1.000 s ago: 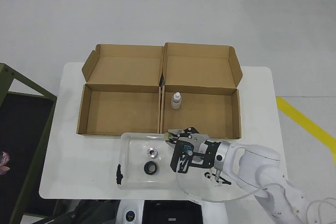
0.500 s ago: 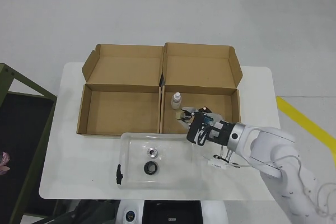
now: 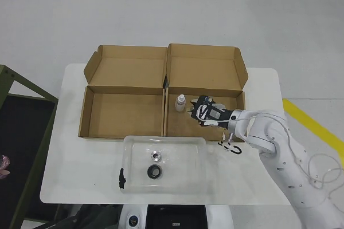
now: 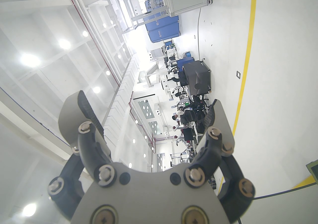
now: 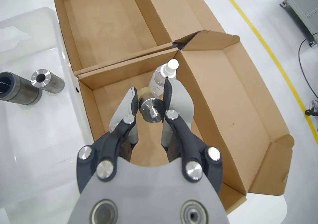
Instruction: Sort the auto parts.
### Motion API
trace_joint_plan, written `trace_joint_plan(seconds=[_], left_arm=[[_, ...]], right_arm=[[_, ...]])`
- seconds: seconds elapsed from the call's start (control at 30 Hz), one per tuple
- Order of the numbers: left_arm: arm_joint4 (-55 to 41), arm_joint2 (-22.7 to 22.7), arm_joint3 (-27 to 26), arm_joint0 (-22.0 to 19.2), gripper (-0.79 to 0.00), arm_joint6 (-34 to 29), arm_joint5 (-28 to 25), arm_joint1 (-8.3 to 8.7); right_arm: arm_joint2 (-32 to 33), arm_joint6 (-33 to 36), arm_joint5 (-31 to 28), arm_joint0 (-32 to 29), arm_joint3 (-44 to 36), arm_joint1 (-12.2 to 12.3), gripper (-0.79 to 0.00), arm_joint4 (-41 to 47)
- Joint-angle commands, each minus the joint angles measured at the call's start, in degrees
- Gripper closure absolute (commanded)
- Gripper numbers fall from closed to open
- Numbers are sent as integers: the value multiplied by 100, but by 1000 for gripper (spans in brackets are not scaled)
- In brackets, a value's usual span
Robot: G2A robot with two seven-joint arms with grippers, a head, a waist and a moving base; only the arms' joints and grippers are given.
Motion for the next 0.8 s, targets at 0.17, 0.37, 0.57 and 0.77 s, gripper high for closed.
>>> trace_joint_plan(seconds=[0.17,0.37,0.57,0.77], left_arm=[[0,0,0,0,-785,0,0,0],[0,0,0,0,-785,0,0,0],[0,0,0,0,-785,0,0,0],[0,0,0,0,-785,0,0,0]], right_arm=[[-358,64,181,341,611,-82,0,-253],[-645,115,337,646,1109,-168,0,-439],[-887,179,588,915,1551,-262,0,-613],[-1139,202,767,1052,1821,-354,0,-779]])
